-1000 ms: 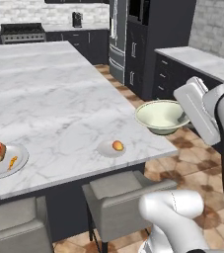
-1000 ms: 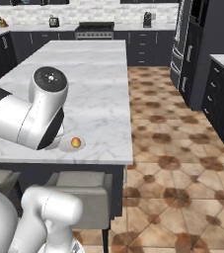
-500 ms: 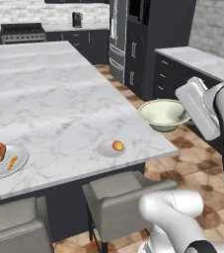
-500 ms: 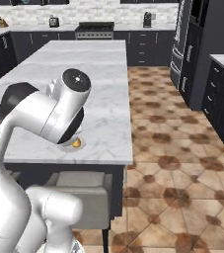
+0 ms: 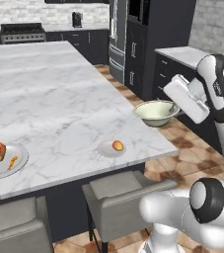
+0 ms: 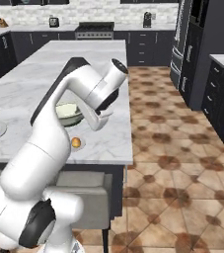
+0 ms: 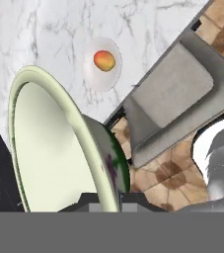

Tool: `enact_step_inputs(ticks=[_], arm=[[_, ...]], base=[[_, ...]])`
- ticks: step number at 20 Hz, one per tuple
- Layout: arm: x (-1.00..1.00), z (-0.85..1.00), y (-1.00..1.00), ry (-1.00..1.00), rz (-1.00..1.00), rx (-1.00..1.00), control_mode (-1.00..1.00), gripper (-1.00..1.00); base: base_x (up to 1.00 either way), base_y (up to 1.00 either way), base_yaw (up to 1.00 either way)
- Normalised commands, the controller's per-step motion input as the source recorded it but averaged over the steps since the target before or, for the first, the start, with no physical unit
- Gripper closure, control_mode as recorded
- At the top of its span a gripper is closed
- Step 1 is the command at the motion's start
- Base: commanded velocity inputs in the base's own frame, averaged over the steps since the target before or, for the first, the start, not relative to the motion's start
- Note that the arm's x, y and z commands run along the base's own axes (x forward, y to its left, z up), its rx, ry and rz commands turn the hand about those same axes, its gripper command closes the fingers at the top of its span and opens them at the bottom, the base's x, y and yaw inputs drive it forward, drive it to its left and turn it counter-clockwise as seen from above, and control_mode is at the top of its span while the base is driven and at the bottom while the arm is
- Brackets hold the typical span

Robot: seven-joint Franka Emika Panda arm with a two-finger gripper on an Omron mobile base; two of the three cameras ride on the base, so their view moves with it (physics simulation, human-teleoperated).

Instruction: Take the smaller bowl and place it next to the appetizer plate on the dining counter , and place the larger bowl next to the plate with cooked food.

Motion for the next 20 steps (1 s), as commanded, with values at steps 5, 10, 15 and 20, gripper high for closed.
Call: enact_step_inputs(ticks=[5, 10, 15, 20], arm=[[0.86, -0.95, 0.00, -0.07, -0.06, -0.02, -1.00, 1.00], [0.26, -0.53, 0.01, -0.10, -0.23, 0.00, -1.00, 1.00], [-0.20, -0.13, 0.22, -0.04, -0.16, -0.01, -1.00, 1.00], [0.26, -0.29, 0.27, 0.01, -0.08, -0.13, -1.00, 1.00]], base=[[0.00, 0.00, 0.00], [0.00, 0.00, 0.00], [0.00, 0.00, 0.00], [0.00, 0.00, 0.00]])
